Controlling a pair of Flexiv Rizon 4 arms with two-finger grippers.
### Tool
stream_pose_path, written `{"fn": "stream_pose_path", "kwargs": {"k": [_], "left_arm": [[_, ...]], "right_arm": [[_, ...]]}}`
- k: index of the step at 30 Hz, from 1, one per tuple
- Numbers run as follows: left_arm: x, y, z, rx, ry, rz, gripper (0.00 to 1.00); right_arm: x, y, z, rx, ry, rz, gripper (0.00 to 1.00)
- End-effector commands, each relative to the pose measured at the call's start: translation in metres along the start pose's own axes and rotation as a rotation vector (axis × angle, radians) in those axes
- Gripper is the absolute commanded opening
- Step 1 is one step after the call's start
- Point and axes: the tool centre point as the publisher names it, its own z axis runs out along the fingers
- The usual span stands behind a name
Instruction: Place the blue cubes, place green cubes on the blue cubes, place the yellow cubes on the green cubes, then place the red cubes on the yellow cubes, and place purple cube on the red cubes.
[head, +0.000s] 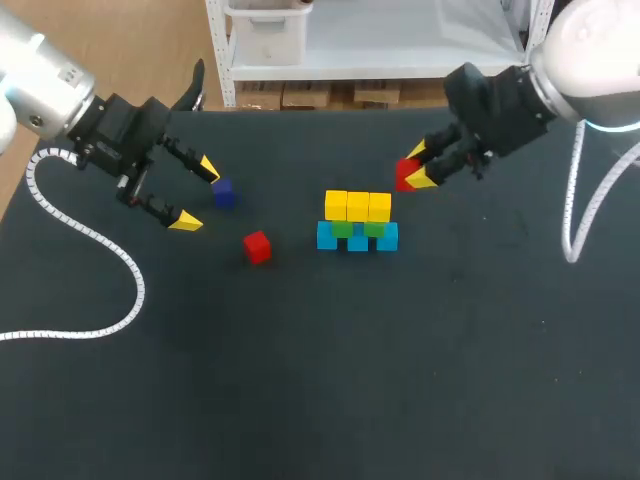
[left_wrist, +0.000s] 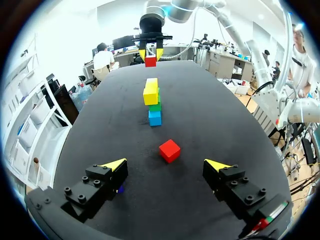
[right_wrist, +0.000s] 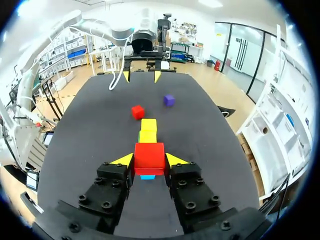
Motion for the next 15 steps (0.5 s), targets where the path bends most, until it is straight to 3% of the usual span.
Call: {"fn": "stream_pose_path", "kwargs": {"k": [1, 15], "left_arm": [[0.001, 0.001, 0.0, 0.0, -0.002, 0.003, 1.0], [0.001, 0.001, 0.0, 0.0, -0.002, 0.003, 1.0]], "right_arm": [[-0.005, -0.002, 0.015, -0.016, 0.005, 0.001, 0.0], [-0.015, 0.007, 0.039, -0.027, 0.017, 0.0, 0.0]]}}
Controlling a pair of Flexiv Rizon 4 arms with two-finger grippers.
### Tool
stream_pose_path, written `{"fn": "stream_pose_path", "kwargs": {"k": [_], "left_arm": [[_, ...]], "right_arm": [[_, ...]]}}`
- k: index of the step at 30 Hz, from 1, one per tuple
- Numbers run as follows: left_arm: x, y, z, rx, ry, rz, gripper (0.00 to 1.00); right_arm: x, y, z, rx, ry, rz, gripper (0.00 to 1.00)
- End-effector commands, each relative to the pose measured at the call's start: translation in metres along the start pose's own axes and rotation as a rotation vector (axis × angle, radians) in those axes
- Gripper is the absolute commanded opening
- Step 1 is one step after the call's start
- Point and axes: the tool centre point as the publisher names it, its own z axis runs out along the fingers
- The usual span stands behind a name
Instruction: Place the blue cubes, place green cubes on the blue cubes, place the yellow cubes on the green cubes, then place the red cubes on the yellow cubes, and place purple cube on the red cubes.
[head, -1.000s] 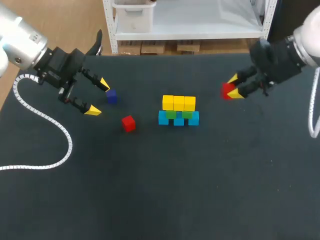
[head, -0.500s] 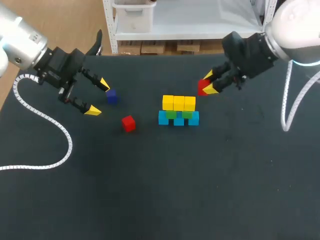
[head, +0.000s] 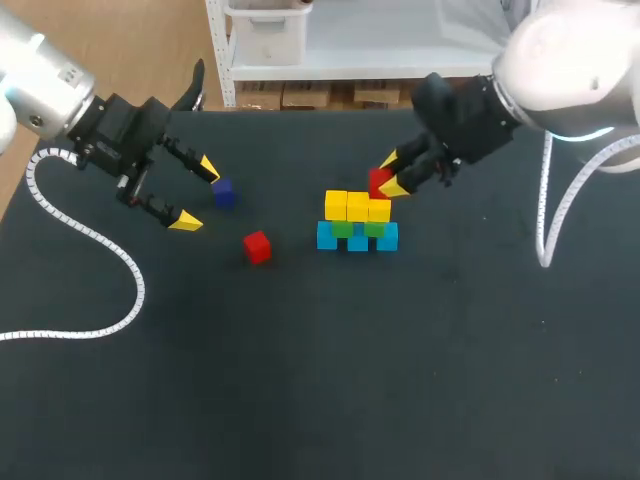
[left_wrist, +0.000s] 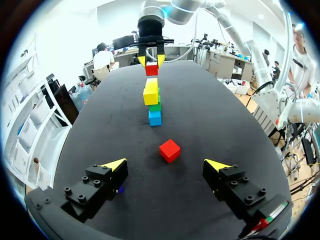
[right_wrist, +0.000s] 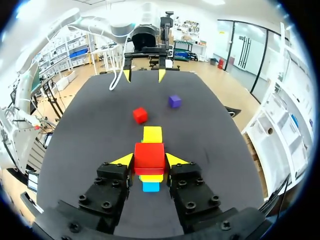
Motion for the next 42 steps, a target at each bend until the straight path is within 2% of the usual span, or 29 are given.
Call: {"fn": "stream_pose_path", "kwargs": {"k": [1, 19, 42], "left_arm": [[0.001, 0.001, 0.0, 0.0, -0.002, 0.003, 1.0], [0.001, 0.001, 0.0, 0.0, -0.002, 0.003, 1.0], [0.001, 0.001, 0.0, 0.0, -0.002, 0.003, 1.0]], "right_arm": [[-0.002, 0.002, 0.008, 0.001, 0.002, 0.0, 0.0], [-0.001, 0.001, 0.018, -0.011, 0.015, 0.005, 0.0], [0.003, -0.005, 0.017, -0.006, 0.019, 0.012, 0.0]]}}
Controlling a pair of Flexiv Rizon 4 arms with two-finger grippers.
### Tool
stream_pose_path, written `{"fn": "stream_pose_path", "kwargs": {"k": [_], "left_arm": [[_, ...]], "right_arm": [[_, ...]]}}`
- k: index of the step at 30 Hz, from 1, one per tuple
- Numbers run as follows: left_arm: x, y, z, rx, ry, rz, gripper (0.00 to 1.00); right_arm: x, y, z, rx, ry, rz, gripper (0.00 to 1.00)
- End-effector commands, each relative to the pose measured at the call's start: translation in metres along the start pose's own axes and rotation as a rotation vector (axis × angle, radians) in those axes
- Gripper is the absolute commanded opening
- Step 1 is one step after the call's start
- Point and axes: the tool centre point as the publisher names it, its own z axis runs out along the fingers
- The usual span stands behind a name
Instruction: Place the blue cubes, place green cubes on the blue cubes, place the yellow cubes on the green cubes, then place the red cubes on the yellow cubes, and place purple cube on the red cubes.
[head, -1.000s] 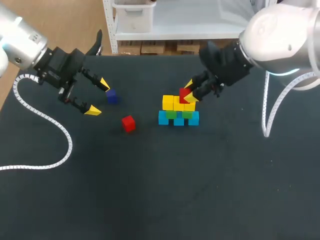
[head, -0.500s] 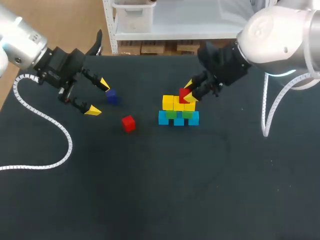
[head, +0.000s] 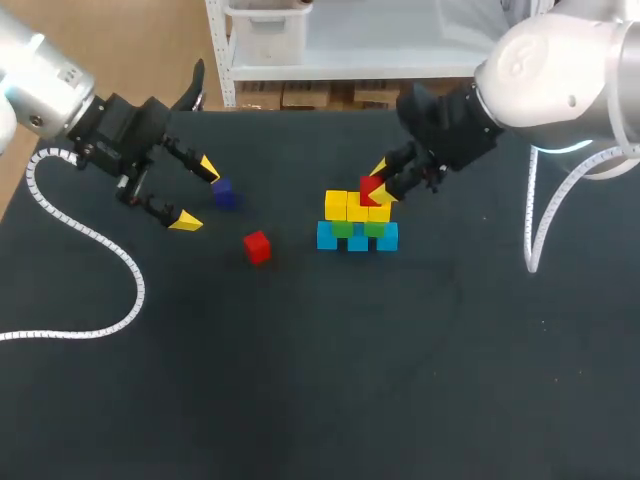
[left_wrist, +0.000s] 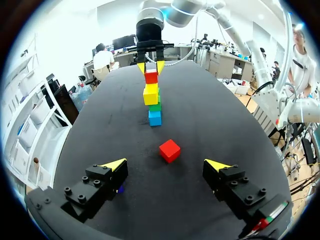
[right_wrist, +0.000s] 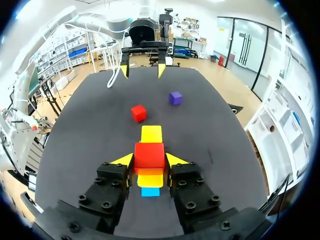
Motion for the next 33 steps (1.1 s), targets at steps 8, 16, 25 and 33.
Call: {"fn": "stream_pose_path", "kwargs": {"k": [8, 16, 25, 33], "left_arm": [[0.0011, 0.0006, 0.0004, 0.0, -0.002, 0.003, 1.0], [0.0011, 0.0006, 0.0004, 0.0, -0.002, 0.003, 1.0], [0.0011, 0.0006, 0.0004, 0.0, -0.002, 0.003, 1.0], [0.0011, 0.0006, 0.0004, 0.0, -0.002, 0.003, 1.0]], "right_arm": [[0.0001, -0.0012, 0.0012, -0.005, -0.002, 0.0, 0.09], [0.0006, -0.0009, 0.0021, -0.008, -0.002, 0.0, 0.2], [0.0012, -0.0009, 0.0026, -0.01, -0.002, -0.001, 0.38], [0.0014, -0.001, 0.0031, -0.012, 0.001, -0.001, 0.96]]}}
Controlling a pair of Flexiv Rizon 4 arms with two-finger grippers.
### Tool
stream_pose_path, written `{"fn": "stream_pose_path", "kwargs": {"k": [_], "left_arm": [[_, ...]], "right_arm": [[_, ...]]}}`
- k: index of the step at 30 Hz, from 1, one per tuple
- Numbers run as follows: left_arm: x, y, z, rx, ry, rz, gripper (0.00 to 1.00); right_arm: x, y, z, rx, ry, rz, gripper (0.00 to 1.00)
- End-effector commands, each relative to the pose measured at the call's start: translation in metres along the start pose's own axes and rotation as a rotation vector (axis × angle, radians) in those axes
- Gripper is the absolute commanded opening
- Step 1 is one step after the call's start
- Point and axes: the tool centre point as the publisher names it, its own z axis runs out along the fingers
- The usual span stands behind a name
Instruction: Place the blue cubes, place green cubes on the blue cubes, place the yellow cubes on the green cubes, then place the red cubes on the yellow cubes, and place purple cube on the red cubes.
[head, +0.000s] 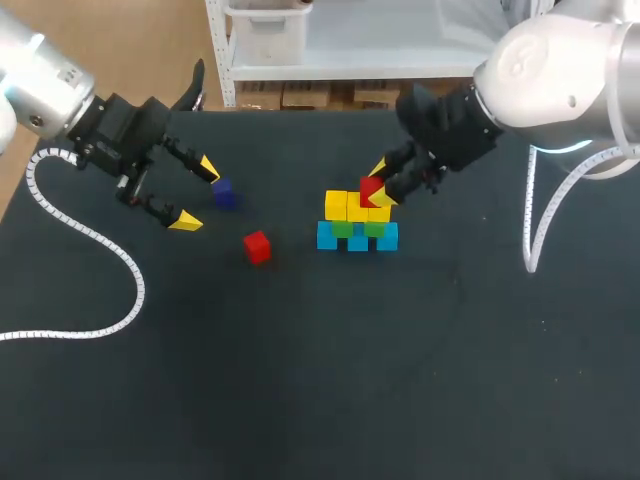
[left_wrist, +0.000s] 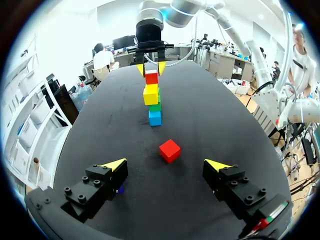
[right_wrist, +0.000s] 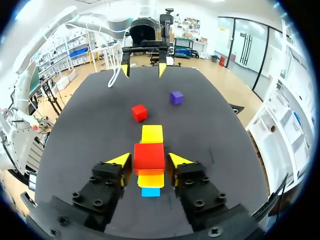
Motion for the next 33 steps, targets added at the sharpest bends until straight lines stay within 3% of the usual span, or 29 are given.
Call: {"fn": "stream_pose_path", "kwargs": {"k": [1, 7, 14, 24, 33], "left_arm": [[0.001, 0.001, 0.0, 0.0, -0.002, 0.003, 1.0], [0.001, 0.001, 0.0, 0.0, -0.002, 0.003, 1.0], [0.001, 0.001, 0.0, 0.0, -0.002, 0.003, 1.0], [0.001, 0.001, 0.0, 0.0, -0.002, 0.003, 1.0], [0.001, 0.001, 0.0, 0.0, -0.002, 0.003, 1.0]], "right_arm": [[0.0, -0.002, 0.001, -0.003, 0.001, 0.001, 1.0], [0.001, -0.002, -0.007, -0.002, 0.005, 0.012, 1.0], [0.015, -0.009, -0.046, 0.026, -0.007, 0.014, 1.0], [0.08, -0.016, -0.125, 0.079, -0.115, 0.056, 1.0], [0.135, -0.014, -0.159, 0.088, -0.171, 0.05, 1.0]]}}
